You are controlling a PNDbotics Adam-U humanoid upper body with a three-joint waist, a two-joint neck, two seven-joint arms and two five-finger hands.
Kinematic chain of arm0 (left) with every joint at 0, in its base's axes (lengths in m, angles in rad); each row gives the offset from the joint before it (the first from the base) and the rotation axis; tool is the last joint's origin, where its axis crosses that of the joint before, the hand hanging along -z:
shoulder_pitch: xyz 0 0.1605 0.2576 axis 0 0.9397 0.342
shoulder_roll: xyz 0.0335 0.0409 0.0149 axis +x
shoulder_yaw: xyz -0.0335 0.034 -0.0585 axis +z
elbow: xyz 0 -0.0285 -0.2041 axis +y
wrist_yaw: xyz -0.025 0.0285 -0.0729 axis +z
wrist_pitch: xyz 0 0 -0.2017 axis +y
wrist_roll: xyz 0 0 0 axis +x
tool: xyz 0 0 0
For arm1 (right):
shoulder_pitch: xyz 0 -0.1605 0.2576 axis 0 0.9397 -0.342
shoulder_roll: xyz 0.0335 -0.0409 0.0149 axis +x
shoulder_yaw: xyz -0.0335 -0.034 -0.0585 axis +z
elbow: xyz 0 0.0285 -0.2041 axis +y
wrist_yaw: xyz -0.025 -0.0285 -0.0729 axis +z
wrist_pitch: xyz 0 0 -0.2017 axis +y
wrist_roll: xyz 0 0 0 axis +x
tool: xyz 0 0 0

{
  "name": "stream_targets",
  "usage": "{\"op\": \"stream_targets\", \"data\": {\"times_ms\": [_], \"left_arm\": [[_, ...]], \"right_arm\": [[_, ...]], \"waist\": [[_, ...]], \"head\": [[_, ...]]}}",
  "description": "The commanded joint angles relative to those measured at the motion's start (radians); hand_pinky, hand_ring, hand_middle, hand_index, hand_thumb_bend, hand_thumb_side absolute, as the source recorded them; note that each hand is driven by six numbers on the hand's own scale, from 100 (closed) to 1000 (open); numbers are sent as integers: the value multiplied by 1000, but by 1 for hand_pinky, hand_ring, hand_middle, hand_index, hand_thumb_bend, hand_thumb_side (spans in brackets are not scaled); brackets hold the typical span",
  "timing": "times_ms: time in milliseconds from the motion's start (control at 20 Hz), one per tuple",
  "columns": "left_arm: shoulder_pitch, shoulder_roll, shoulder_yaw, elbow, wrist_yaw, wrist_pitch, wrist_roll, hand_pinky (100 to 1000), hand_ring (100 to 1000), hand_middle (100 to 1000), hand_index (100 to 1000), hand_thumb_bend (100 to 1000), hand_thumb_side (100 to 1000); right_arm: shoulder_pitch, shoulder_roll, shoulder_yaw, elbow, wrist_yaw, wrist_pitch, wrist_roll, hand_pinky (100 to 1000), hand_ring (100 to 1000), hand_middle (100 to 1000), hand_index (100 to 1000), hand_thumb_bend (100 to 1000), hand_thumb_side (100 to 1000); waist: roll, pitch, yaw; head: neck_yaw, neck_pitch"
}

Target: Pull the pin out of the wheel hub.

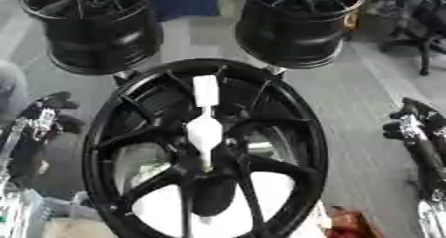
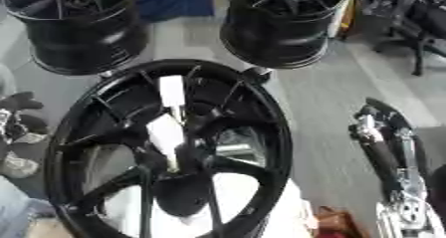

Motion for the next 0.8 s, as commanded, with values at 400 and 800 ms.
{"op": "stream_targets", "data": {"times_ms": [400,800], "left_arm": [[-13,15,-2,-27,7,-4,1,584,575,672,822,100,742],[-75,178,-16,-66,51,-47,4,582,566,678,823,100,610]], "right_arm": [[-7,-10,-2,-22,0,0,-2,579,570,589,808,100,554],[-3,-16,-4,-19,5,1,-3,579,570,589,808,100,551]], "waist": [[3,-7,-3],[9,-17,-5]], "head": [[1,-2],[-4,-2]]}}
